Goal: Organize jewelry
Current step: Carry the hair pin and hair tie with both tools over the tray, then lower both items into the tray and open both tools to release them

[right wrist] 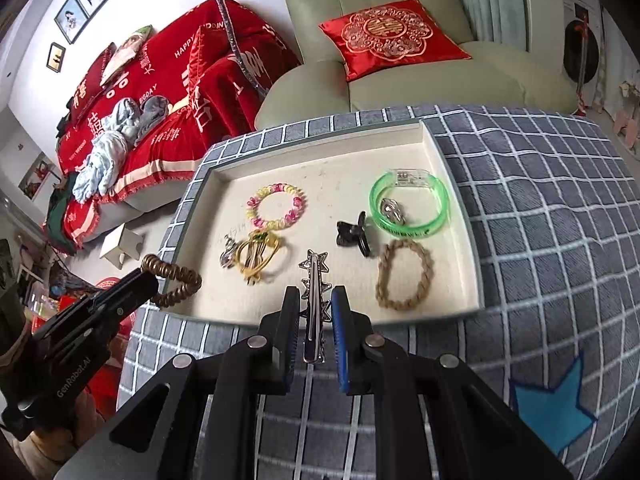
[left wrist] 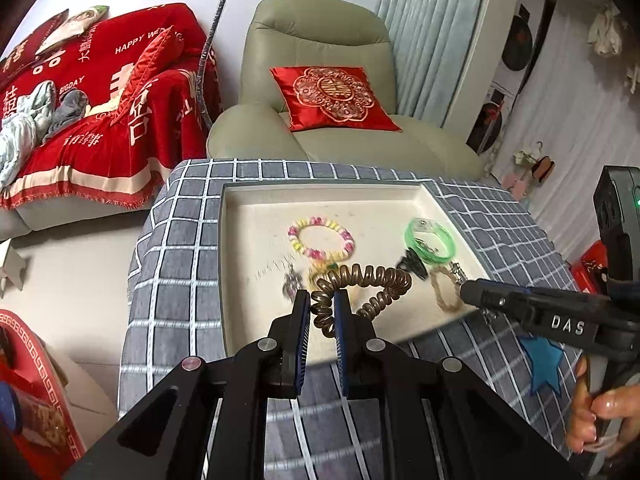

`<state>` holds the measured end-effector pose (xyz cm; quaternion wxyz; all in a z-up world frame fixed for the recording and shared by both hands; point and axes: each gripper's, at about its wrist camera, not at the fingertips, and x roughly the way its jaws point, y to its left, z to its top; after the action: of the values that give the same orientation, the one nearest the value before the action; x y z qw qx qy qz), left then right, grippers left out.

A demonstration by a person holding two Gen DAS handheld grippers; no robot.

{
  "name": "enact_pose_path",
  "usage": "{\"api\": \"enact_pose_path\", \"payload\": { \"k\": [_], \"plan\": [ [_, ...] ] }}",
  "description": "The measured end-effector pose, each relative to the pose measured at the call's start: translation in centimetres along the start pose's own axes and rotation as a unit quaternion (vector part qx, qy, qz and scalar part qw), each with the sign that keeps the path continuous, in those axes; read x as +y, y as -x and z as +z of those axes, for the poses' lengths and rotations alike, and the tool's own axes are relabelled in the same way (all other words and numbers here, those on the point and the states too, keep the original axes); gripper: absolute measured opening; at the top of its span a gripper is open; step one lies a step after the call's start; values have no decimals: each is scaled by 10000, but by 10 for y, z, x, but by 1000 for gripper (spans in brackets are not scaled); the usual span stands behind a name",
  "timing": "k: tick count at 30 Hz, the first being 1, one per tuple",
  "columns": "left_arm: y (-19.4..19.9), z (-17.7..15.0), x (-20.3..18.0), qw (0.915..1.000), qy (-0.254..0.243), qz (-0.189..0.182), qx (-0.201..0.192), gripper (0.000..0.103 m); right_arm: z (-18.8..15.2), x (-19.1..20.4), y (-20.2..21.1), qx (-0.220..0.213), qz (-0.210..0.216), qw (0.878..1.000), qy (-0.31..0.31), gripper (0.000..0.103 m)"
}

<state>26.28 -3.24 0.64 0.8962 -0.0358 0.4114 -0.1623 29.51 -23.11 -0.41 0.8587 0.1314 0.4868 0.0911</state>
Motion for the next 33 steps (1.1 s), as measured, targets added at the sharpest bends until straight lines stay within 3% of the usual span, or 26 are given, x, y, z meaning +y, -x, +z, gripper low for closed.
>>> {"api": "enact_pose_path", "payload": {
  "k": [16,33],
  "plan": [
    [-67,6,-5,9981,-225,350,458,28,15,-15,-68,424,-3,9991,-94,17],
    [-82,3,-17,9957,-510,508,582,29,14,-27,-72,410,-181,9988,-178,19]
  ]
}}
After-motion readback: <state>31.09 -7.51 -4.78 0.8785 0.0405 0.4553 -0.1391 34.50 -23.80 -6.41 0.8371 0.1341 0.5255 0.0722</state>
